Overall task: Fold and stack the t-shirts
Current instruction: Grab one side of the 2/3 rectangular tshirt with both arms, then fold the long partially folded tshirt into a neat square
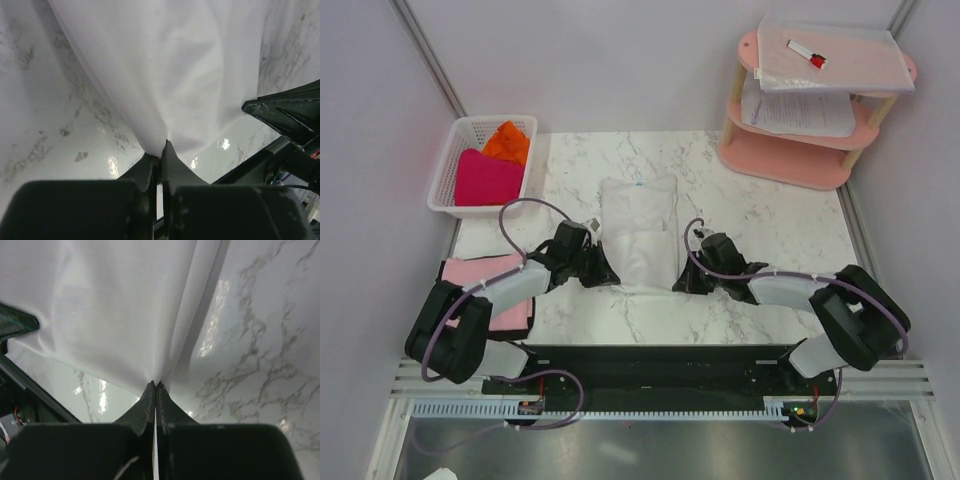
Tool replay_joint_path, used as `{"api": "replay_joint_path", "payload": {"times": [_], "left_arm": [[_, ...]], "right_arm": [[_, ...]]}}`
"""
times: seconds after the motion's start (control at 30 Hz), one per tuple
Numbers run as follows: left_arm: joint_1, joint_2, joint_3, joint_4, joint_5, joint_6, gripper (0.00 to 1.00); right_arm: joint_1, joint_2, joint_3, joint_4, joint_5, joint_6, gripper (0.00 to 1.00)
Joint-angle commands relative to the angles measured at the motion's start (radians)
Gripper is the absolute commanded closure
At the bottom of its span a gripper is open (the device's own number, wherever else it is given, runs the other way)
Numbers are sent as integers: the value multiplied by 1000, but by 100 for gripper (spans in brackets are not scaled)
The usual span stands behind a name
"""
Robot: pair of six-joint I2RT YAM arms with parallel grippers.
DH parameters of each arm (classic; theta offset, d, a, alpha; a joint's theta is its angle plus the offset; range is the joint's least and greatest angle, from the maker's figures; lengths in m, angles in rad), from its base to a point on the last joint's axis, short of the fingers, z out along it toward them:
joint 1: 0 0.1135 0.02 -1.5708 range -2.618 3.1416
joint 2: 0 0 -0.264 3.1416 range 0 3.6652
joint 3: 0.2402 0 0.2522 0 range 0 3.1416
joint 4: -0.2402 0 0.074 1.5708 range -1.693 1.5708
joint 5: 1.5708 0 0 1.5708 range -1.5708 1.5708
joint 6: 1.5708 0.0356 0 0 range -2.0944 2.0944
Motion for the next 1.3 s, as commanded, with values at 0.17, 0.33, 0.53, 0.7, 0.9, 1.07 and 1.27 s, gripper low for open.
{"api": "replay_joint_path", "payload": {"times": [0.17, 0.33, 0.53, 0.7, 0.9, 1.07, 1.27], "left_arm": [[-28, -207, 99, -203, -73, -7, 98], [-26, -153, 248, -239, -126, 28, 98], [6, -15, 422, -242, -116, 90, 98], [50, 106, 554, -242, -77, 111, 98], [110, 279, 688, -231, 7, 118, 98], [164, 448, 829, -228, 93, 111, 98], [224, 603, 990, -231, 131, 82, 98]], "right_arm": [[51, -340, 22, -171, 130, -84, 100], [42, -310, 164, -185, 232, -157, 100], [6, -124, 345, -145, 288, -240, 100], [-39, 40, 494, -88, 298, -279, 100], [-105, 204, 644, -79, 291, -294, 99], [-157, 327, 747, -67, 275, -289, 98], [-205, 540, 907, -65, 256, -277, 97]]}}
